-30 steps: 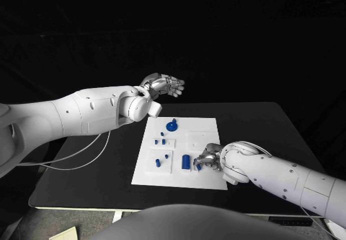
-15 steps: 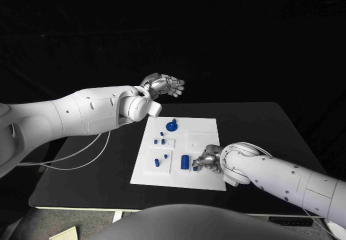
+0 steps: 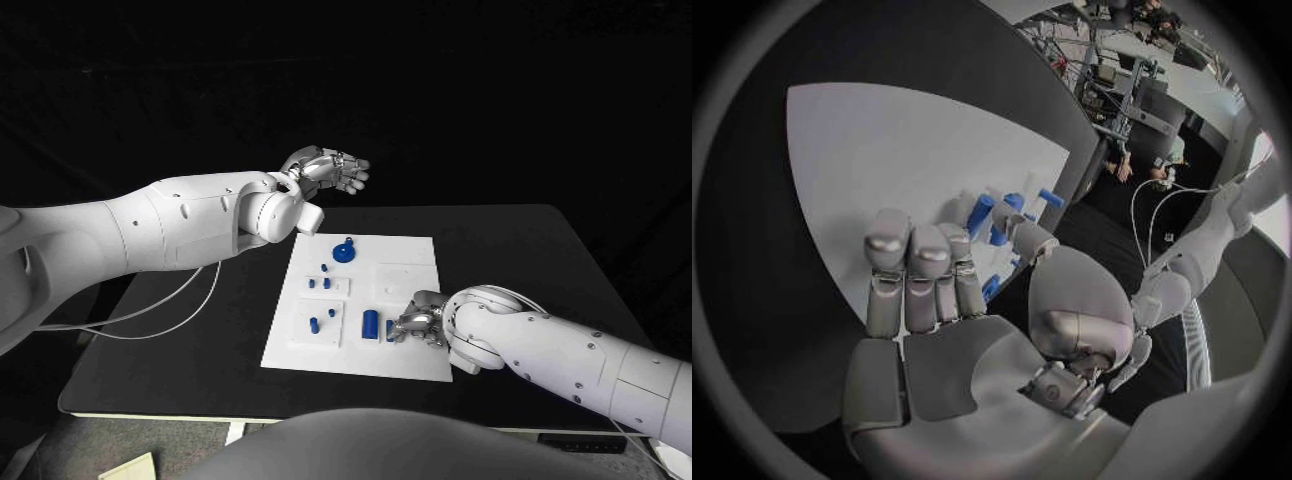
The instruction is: Assemble the parts on the task board
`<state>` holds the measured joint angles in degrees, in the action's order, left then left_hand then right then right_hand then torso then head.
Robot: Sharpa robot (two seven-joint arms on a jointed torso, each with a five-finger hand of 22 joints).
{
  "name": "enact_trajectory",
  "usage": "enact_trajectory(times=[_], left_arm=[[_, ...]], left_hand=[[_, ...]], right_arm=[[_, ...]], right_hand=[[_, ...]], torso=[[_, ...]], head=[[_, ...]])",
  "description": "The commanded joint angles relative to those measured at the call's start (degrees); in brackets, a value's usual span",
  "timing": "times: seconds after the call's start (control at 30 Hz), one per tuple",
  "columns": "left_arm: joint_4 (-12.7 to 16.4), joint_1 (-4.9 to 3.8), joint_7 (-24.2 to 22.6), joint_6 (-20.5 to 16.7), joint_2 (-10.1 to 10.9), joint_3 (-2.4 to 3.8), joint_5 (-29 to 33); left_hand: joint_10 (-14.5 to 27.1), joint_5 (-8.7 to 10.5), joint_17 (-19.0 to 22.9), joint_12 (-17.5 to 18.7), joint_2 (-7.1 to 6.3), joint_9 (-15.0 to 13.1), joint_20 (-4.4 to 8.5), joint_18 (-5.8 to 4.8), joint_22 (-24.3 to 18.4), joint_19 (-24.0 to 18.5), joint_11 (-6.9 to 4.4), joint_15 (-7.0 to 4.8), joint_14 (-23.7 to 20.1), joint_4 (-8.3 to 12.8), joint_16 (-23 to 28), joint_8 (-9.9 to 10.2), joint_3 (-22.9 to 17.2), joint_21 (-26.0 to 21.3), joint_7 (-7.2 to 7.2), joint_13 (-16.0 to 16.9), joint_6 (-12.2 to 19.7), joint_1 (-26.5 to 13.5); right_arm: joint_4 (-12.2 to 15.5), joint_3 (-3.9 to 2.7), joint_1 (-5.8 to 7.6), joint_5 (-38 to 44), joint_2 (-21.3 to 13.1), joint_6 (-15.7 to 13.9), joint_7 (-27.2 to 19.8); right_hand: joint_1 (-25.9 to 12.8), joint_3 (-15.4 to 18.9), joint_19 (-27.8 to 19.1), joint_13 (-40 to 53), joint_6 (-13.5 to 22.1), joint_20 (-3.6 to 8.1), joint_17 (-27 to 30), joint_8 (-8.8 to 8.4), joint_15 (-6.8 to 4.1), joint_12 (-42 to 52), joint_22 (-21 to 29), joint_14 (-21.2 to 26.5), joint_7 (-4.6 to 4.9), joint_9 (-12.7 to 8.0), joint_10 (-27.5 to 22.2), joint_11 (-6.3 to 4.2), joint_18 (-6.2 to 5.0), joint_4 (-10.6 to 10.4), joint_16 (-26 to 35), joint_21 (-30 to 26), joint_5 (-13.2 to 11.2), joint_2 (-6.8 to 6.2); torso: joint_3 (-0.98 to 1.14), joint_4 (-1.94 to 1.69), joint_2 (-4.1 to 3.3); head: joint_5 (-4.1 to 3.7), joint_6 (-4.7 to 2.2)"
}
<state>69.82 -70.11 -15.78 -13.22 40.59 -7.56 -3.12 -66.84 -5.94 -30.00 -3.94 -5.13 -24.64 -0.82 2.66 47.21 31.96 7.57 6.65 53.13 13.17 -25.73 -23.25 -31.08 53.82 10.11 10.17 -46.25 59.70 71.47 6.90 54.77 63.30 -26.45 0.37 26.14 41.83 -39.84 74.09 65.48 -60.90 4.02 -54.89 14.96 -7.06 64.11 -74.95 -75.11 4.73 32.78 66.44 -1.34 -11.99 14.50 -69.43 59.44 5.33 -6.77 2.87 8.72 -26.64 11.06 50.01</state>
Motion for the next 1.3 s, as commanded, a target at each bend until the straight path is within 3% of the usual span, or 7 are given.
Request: enact_trajectory(times=[0.03,0.43,0.63,0.73,0.87,0.93,1.3], left_arm=[[0.04,-0.06,-0.38,0.65,-0.09,0.05,-0.18],[-0.05,-0.06,-0.35,0.68,-0.22,0.05,-0.18],[-0.05,-0.06,-0.35,0.65,-0.19,0.05,-0.18],[-0.05,-0.06,-0.33,0.62,-0.14,0.04,-0.19],[-0.07,-0.06,-0.33,0.65,-0.18,0.04,-0.19],[-0.07,-0.06,-0.32,0.67,-0.18,0.04,-0.19],[-0.07,-0.06,-0.32,0.64,-0.2,0.04,-0.2]], left_hand=[[0.08,-0.01,-0.07,-0.11,-0.19,0.07,-0.2,1.19,0.09,-0.15,0.0,0.14,0.34,-0.44,0.4,-0.35,0.02,-0.33,-0.15,-0.09,0.37,-0.11],[0.09,-0.01,-0.13,-0.11,-0.17,0.09,-0.21,1.19,0.12,-0.16,0.0,0.14,0.35,-0.45,0.45,-0.37,0.0,-0.34,-0.15,-0.1,0.38,-0.08],[0.09,-0.01,-0.16,-0.11,-0.17,0.1,-0.21,1.19,0.13,-0.17,0.01,0.15,0.35,-0.45,0.48,-0.37,0.0,-0.34,-0.15,-0.11,0.39,-0.08],[0.09,-0.01,-0.17,-0.12,-0.17,0.11,-0.21,1.19,0.13,-0.17,0.01,0.15,0.35,-0.46,0.49,-0.37,0.0,-0.34,-0.14,-0.11,0.39,-0.08],[0.09,-0.01,-0.19,-0.12,-0.17,0.12,-0.22,1.19,0.14,-0.17,0.01,0.15,0.36,-0.47,0.5,-0.38,0.0,-0.35,-0.14,-0.12,0.39,-0.08],[0.09,-0.01,-0.2,-0.12,-0.18,0.12,-0.22,1.19,0.15,-0.17,0.01,0.15,0.36,-0.47,0.51,-0.38,0.01,-0.35,-0.14,-0.12,0.4,-0.08],[0.09,-0.01,-0.25,-0.12,-0.18,0.14,-0.22,1.2,0.17,-0.18,0.01,0.15,0.37,-0.48,0.55,-0.4,0.01,-0.36,-0.14,-0.13,0.4,-0.08]], right_arm=[[0.44,0.01,-0.06,-0.01,-0.07,1.36,-1.63],[0.86,0.01,-0.09,0.54,-0.39,1.38,-1.74],[0.38,0.01,-0.09,0.7,-0.3,1.31,-1.67],[0.29,0.01,-0.1,0.7,-0.17,1.36,-1.67],[0.11,0.01,-0.1,0.35,-0.01,1.18,-1.58],[-0.04,0.01,-0.1,-0.05,0.1,1.05,-1.53],[-0.53,0.01,-0.1,-0.07,0.14,2.12,-0.88]], right_hand=[[0.74,0.75,0.0,-0.02,0.11,0.24,-0.1,-0.1,-0.35,0.19,-0.04,0.02,0.17,0.08,-0.13,-0.11,-3.01,1.0,0.35,-0.12,0.25,-0.2],[2.04,1.94,0.04,-0.07,-0.01,0.24,-0.14,-0.02,-0.41,0.19,0.08,-0.01,0.11,0.09,-0.05,-0.17,-3.01,1.53,0.43,-0.33,-1.47,-0.25],[2.86,1.44,0.06,-0.1,-0.19,0.26,-0.17,0.09,-0.5,0.19,0.15,0.01,0.02,0.13,0.03,-0.27,-3.01,1.07,0.47,-0.46,-2.52,1.78],[3.24,0.4,0.04,-0.13,-0.25,0.28,-0.19,0.15,-0.55,0.16,0.22,0.04,-0.04,0.17,0.06,-0.33,-3.01,0.25,0.48,-0.56,-2.52,4.41],[3.73,-1.21,-0.07,-0.13,-0.29,0.21,-0.25,0.2,-0.56,0.17,0.16,0.09,-0.06,0.22,0.11,-0.34,-3.01,-0.19,0.47,-0.56,-2.52,5.9],[2.97,-2.05,-0.08,-0.15,-0.4,0.05,-0.26,0.25,-0.53,0.15,0.16,0.1,-0.04,0.24,0.13,-0.32,-3.01,-1.73,0.47,-0.58,-2.52,6.92],[2.07,-4.58,-0.06,-0.09,-0.5,-0.06,-0.4,0.36,-0.56,0.26,-0.08,0.09,-0.09,0.35,0.25,-0.36,-3.01,-3.57,0.35,-0.3,-2.53,7.39]], torso=[[0.0,0.02,-0.02],[-0.05,0.03,-0.06],[-0.03,-0.01,0.0],[-0.02,0.0,-0.01],[-0.01,0.0,-0.02],[-0.01,0.0,-0.02],[-0.02,0.01,0.0]], head=[[-0.03,-0.01],[0.02,-0.01],[-0.03,-0.01],[-0.03,-0.01],[-0.04,-0.01],[-0.04,-0.01],[-0.05,-0.01]])
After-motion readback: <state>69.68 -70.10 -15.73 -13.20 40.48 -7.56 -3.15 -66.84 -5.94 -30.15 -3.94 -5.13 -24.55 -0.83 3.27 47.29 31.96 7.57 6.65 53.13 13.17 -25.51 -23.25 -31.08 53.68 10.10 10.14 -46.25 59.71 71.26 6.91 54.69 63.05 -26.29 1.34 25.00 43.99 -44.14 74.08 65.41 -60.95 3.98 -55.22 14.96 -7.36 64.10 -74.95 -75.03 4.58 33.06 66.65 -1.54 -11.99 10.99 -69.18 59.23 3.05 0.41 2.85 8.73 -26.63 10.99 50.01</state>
